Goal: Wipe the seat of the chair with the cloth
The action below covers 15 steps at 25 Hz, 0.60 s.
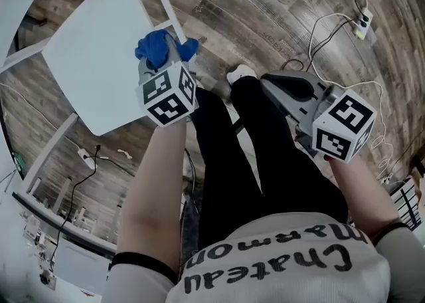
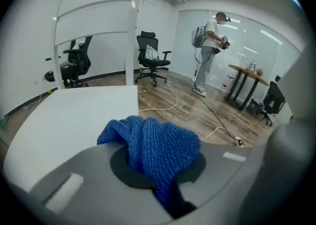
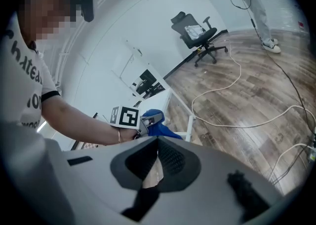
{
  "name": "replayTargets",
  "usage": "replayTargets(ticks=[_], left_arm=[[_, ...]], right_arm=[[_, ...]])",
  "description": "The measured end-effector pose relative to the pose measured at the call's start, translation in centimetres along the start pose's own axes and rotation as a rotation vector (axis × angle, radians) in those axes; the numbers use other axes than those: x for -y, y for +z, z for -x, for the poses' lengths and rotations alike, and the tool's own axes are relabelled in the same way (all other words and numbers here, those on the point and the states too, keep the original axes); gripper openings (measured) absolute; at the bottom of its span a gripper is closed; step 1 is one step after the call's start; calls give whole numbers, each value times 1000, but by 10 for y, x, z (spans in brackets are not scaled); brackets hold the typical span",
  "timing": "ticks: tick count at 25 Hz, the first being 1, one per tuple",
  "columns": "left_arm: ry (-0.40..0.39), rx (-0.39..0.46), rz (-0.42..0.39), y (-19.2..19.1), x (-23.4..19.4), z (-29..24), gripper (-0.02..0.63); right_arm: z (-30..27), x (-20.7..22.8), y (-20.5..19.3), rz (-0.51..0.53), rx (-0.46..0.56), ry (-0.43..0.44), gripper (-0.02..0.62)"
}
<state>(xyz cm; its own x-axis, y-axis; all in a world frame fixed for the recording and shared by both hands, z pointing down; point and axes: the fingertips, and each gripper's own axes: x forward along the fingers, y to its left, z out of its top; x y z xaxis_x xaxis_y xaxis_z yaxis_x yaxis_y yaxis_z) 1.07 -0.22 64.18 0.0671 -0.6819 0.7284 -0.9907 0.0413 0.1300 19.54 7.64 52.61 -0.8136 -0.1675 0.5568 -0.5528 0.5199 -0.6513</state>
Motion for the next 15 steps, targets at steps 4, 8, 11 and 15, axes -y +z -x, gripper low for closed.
replayTargets(ticks=[4, 8, 11, 15], left_arm=[[-197, 34, -5, 12, 61, 11, 34], [-309, 195, 42, 49, 94, 57, 34], [-343, 286, 34, 71, 89, 98, 34], [-298, 368, 56, 88, 32, 159, 35]], right_arm=[[2, -2, 3, 11, -1, -10, 14], [-5, -16, 5, 38, -26, 1, 14], [-17, -32, 13, 64, -36, 22, 14], [-47, -66, 20, 104, -58, 67, 14]])
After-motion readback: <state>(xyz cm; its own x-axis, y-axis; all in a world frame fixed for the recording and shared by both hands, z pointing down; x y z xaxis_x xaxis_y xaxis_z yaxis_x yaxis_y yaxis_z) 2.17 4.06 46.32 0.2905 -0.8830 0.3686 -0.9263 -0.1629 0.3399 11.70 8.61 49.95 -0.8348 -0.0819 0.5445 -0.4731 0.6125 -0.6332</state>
